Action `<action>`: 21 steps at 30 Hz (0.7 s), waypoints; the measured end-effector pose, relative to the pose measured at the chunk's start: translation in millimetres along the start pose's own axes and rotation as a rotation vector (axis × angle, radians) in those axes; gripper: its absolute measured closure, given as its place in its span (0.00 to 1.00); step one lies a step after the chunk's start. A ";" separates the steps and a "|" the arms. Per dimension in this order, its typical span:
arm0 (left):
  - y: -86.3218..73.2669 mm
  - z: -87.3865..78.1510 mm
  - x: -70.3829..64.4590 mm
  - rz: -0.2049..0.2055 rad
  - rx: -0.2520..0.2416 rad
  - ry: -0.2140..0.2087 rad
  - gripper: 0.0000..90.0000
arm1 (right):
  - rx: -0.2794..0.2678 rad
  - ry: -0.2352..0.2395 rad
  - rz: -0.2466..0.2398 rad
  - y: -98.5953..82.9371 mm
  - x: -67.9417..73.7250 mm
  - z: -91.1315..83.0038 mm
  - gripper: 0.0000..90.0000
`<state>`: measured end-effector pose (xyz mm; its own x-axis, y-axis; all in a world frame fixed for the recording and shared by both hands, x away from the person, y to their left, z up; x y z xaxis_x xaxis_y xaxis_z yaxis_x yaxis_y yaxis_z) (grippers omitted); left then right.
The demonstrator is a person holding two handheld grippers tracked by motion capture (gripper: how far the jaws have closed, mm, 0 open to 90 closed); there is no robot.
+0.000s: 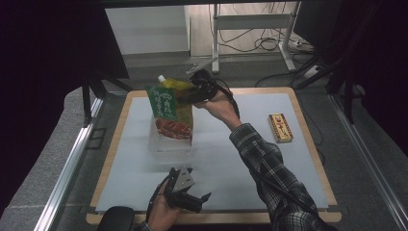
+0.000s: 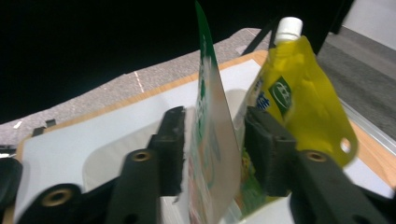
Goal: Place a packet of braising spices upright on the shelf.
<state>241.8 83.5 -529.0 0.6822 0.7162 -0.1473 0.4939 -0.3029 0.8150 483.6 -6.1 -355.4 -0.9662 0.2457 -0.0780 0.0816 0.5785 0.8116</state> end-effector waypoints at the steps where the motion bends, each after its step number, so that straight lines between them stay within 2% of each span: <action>1: 0.0 -0.1 0.0 0.000 -0.001 0.001 0.00 | 0.004 -0.010 -0.005 -1.3 0.4 -2.0 0.61; 11: -0.1 0.6 0.0 0.012 0.009 -0.003 0.00 | 0.014 -0.063 0.006 -16.1 -2.3 -16.5 0.43; 21: -0.1 0.7 -0.3 0.008 0.003 -0.003 0.00 | 0.008 -0.074 0.037 -30.9 -2.1 -25.7 0.30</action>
<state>242.0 82.9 -529.5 0.6881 0.7115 -0.1423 0.4898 -0.3107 0.8146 476.9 -44.5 -365.4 -0.9417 0.3239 -0.0911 0.1192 0.5742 0.8100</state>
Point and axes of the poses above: each handheld gripper's, and its own axes: z roughly forward along the jaws, y roughly out of its top, x roughly to its left, the point moved 1 cm from there along z, roughly forward along the jaws, and after that the axes turned 11 degrees about -z, right-handed, at the moved point
